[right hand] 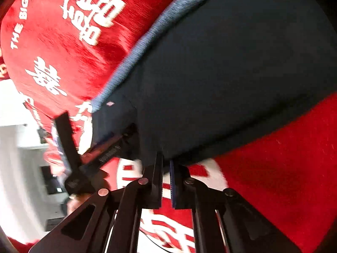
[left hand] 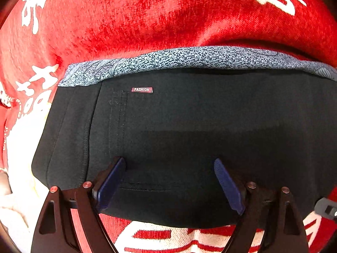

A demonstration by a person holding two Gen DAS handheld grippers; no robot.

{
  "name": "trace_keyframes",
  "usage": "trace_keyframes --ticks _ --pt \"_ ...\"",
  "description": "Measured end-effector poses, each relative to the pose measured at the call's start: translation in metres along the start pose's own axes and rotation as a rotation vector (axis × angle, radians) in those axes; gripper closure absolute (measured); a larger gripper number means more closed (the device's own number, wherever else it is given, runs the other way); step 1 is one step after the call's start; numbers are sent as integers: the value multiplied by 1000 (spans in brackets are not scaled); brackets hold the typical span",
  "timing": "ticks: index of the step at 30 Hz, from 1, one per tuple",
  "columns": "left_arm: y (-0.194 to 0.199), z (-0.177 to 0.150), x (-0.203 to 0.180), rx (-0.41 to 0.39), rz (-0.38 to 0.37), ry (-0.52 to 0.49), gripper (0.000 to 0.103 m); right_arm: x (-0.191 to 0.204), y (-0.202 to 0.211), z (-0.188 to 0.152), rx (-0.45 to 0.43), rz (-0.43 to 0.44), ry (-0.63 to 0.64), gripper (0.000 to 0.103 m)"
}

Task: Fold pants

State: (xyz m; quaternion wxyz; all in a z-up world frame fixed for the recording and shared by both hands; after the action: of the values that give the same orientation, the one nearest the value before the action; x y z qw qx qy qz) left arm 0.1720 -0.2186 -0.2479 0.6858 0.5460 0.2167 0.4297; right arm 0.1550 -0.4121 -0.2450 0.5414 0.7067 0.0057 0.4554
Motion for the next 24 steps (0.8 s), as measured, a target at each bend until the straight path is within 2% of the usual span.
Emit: trace_keyframes --ticks 2,3,5,8,9,12,14,18,19,20,24 --pt "0 -2 -1 -7 1 -6 16 -4 -2 -2 5 3 -7 99" --pt "0 -2 0 0 1 -9 16 -1 -1 -3 17 -24 17 102" --pt "3 2 3 24 -14 -5 16 1 8 -6 40 -63 66 102" --pt "18 18 12 -25 -11 27 16 19 29 0 38 -137 172 97" --pt "18 25 19 -37 -1 36 16 25 34 6 23 -158 209 94" --pt "6 47 44 -42 47 88 16 44 39 37 -39 -223 320 66" --pt "-5 59 63 -42 86 134 16 48 34 55 -57 -260 361 66" --pt "-28 78 87 -35 73 208 15 37 12 78 -32 -371 421 66" --pt "-33 83 89 -35 87 204 8 33 9 79 -26 -380 420 67" --pt "-37 88 91 -32 102 210 6 29 9 80 -28 -364 414 67" --pt "-48 101 98 -18 111 272 6 29 12 84 -30 -358 409 67"
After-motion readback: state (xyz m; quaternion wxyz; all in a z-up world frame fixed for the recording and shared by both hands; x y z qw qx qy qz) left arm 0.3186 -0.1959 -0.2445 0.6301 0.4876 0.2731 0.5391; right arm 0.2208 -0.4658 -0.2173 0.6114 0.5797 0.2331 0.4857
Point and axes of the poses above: each gripper's, at about its wrist camera, not at the fingertips, and y roughly against the way its jaws point, x to its left, z to its top, the point moved 2 cm from there along -y, roughly the way its jaws point, and after that the axes turned 4 degrees about -x, right-handed, at the moved point
